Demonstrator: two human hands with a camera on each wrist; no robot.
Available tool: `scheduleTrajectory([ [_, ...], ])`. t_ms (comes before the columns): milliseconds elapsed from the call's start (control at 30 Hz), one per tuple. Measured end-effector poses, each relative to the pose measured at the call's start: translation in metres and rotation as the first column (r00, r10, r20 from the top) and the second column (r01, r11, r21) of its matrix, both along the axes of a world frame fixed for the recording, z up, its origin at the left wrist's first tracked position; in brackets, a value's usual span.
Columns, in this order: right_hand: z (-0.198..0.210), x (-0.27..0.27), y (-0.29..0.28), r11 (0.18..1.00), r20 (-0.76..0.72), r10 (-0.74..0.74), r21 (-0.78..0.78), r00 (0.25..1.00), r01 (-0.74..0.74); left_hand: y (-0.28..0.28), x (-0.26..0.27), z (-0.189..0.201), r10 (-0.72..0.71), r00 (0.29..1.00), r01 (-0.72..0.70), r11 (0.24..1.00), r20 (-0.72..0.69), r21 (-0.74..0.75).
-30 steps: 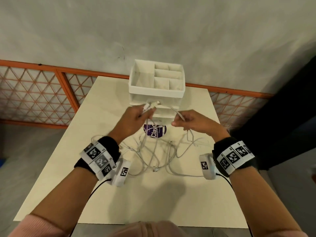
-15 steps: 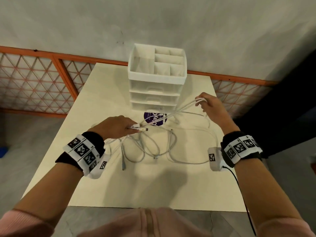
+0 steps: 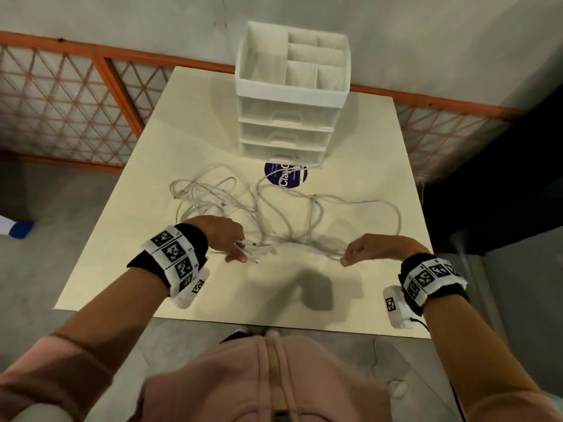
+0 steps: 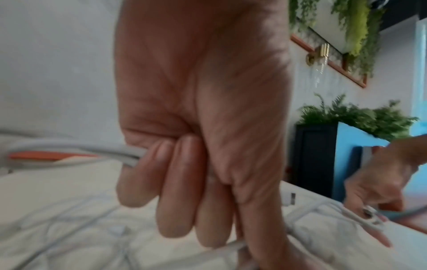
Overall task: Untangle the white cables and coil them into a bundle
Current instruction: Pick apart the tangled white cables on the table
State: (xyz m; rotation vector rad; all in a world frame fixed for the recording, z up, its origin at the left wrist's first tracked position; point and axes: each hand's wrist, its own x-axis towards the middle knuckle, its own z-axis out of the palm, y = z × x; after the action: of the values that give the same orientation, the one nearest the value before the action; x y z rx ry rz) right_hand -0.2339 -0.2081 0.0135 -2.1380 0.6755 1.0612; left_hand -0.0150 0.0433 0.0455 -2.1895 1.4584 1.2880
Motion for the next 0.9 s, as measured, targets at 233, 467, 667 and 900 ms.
scheduleTrajectory([
  [233, -0.027, 0.006, 0.003, 0.959, 0.22, -0.137, -0.214, 0.966, 0.185, -0.005, -0.029, -0.025, -0.016, 1.0, 0.015, 0.999, 0.019, 0.051],
  [467, -0.042, 0.053, 0.04, 0.947, 0.482, -0.147, -0.183, 0.864, 0.264, -0.004, -0.017, 0.003, 0.13, 0.971, -0.152, 0.984, -0.202, -0.098],
  [667, -0.023, 0.071, 0.04, 0.952, 0.446, -0.227, -0.086, 0.866, 0.294, -0.002, -0.004, 0.012, 0.303, 0.813, -0.434, 0.885, -0.498, -0.169],
  [900, 0.068, 0.079, 0.032, 0.964, 0.5, -0.265, 0.164, 0.824, 0.21, -0.022, -0.003, 0.025, 0.378, 0.693, -0.681, 0.624, -0.613, -0.384],
])
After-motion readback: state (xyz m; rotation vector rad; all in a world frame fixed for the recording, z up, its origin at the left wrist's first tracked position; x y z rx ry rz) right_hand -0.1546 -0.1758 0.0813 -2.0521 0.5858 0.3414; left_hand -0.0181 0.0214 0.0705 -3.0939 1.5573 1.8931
